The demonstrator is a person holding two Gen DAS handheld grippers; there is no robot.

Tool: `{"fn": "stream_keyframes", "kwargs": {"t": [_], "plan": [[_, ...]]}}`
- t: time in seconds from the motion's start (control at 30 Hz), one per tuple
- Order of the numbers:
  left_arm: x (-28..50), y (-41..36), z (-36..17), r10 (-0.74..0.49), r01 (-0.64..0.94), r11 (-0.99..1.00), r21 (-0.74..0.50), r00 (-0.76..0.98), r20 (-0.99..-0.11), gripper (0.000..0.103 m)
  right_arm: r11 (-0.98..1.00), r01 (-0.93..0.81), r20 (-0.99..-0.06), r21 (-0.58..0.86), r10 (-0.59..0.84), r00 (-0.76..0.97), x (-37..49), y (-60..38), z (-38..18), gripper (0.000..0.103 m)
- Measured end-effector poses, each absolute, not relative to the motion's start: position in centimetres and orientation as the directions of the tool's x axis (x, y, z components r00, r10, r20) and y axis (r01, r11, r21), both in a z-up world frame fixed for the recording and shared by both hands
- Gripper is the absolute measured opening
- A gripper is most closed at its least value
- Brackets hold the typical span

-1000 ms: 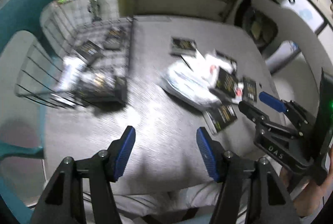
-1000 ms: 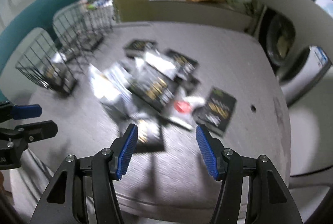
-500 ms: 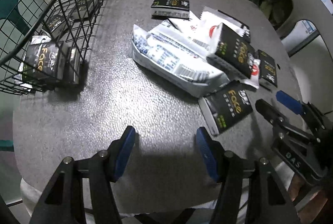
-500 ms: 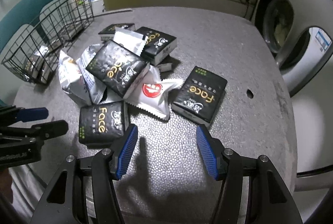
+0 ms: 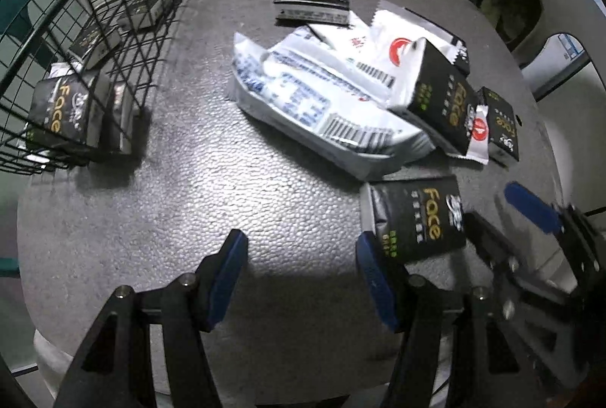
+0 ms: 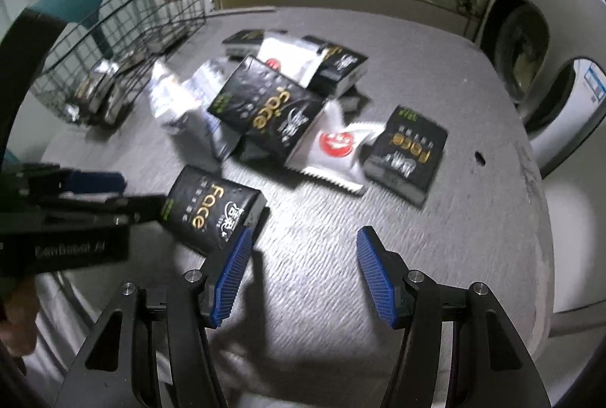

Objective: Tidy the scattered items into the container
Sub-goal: 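Return both grippers to the remaining packs on the table, then grasp another black Face pack with each gripper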

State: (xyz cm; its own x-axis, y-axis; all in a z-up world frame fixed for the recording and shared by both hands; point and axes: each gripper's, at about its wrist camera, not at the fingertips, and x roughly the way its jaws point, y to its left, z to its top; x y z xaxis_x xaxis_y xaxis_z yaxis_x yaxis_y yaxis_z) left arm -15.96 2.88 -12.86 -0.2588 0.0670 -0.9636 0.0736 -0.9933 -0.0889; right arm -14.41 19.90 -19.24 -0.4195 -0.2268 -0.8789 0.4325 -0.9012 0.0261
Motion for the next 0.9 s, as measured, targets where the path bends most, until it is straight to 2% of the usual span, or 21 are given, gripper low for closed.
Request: {"fn": "stream_keyframes", "kwargs": {"t": [0.13, 0.4, 0.63, 0.9], "plan": [[-15.1, 2.2, -12.8, 0.047, 0.077, -0.995, -0.070, -0.263, -0.964, 0.067, -0.879, 0.469, -0.889, 0.081, -0.276, -0.365, -12.6, 19.6, -19.2, 0.058], [-12.8, 0.3, -11.3, 0.051, 0.101, -0.992, -0.082, -0.277, -0.959, 0.067, -0.907, 0.419, -0.863, 0.033, -0.237, -0.445, -14.6, 20.5, -18.1, 0.058], [-11.4, 1.5, -12.5, 0.071, 0.080, -0.992, -0.093, -0.244, -0.967, 0.067, -0.894, 0.447, -0.872, 0.036, -0.247, -0.423, -14.6, 19.3, -19.3, 0.058], [-12.0, 1.0, -12.6, 0.054, 0.099, -0.992, -0.082, -0.258, -0.965, 0.067, -0.853, 0.511, -0.873, 0.110, -0.328, -0.360, -12.0, 18.1, -19.4, 0.058]]}}
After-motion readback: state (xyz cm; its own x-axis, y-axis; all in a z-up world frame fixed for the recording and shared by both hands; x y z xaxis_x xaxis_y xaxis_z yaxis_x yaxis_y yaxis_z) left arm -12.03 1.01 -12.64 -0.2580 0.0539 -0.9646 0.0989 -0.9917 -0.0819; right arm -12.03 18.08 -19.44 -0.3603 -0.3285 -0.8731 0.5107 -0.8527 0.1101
